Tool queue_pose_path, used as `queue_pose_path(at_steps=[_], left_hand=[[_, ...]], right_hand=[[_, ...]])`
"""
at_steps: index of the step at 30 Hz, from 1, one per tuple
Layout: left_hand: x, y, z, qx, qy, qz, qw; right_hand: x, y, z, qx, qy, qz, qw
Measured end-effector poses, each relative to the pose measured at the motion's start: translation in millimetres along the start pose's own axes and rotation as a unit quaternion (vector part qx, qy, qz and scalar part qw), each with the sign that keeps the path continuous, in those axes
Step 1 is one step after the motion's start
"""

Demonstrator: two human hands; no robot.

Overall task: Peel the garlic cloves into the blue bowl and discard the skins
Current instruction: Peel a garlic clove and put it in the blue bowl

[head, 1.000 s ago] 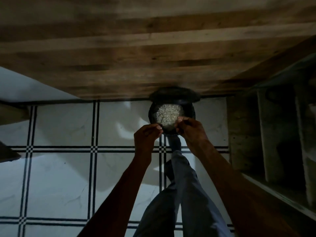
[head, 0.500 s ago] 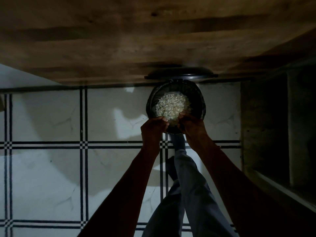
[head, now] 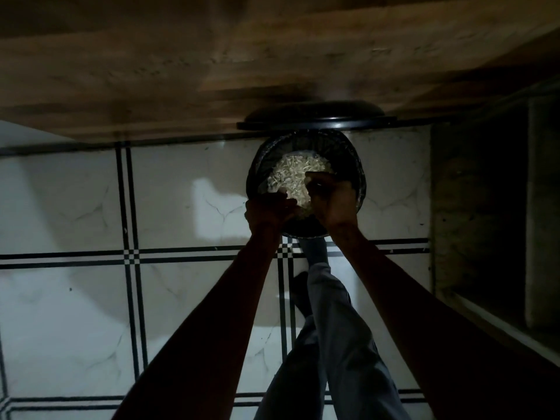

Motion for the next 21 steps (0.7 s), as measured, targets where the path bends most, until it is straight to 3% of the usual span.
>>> queue_pose_path(at_steps=[2, 4, 8, 12, 15, 21], left_hand=[[8, 4, -12, 0.025, -0.056, 0.031, 0.998], [16, 14, -21, 0.02, -0.097, 0.014, 0.995], [32, 22, -16, 0.081, -0.184, 0.017, 0.979], [84, 22, 0, 0.05, -0.156, -0.021, 0.986], [142, 29, -6, -0.052, -0.154, -0.053, 0.985], [292, 39, -42, -0.136, -0.191, -0.128, 0.964]], right_hand=[[5, -8, -11, 0.023, -0.112, 0.023, 0.993], [6, 4, -16, 0.066, -0.193, -0.023, 0.979], [4, 3, 18, 0.067, -0.1, -0.085, 0.989], [37, -32, 53, -0.121, 0.0, -0.093, 0.988], [77, -64, 93, -0.278, 0.086, -0.107, 0.951], [191, -129, 221, -0.281, 0.211, -0.032, 0.936]])
Point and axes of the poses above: each hand's wrist, its own x-axis away from the middle knuckle, its own z-axis out of the back of the hand, y = z × x, the point moved 4 cm from there along -x, towards the middle knuckle, and after that the axes turned 12 degrees about z, right-handed, at the moved point
